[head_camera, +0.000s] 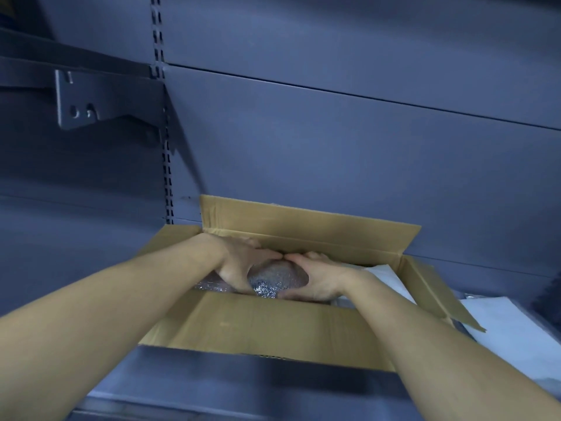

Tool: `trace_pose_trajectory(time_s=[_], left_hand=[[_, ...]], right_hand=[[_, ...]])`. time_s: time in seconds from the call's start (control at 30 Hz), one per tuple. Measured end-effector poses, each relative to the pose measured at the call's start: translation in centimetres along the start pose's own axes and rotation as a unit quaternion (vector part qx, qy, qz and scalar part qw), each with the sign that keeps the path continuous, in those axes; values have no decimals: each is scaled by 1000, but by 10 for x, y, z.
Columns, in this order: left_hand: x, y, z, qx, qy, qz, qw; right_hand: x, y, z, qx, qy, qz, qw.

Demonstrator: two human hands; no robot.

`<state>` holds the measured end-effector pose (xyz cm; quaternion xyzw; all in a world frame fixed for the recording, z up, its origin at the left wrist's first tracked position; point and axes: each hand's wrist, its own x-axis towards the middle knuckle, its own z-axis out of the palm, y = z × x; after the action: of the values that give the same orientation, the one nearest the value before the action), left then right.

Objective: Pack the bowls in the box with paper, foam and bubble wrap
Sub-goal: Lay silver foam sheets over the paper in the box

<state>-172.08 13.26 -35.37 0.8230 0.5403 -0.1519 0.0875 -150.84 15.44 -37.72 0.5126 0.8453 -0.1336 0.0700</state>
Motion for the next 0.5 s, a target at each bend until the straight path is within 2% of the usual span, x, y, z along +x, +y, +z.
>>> trace_pose_trajectory(time_s=[0.3, 0.5], left_hand=[[-15, -7, 10, -18, 100, 26, 995], [-27, -13, 9, 4, 105, 48, 993]], right_hand=[[-23, 2, -8, -62, 65, -53, 995], [-27, 9, -5, -43, 42, -49, 997]])
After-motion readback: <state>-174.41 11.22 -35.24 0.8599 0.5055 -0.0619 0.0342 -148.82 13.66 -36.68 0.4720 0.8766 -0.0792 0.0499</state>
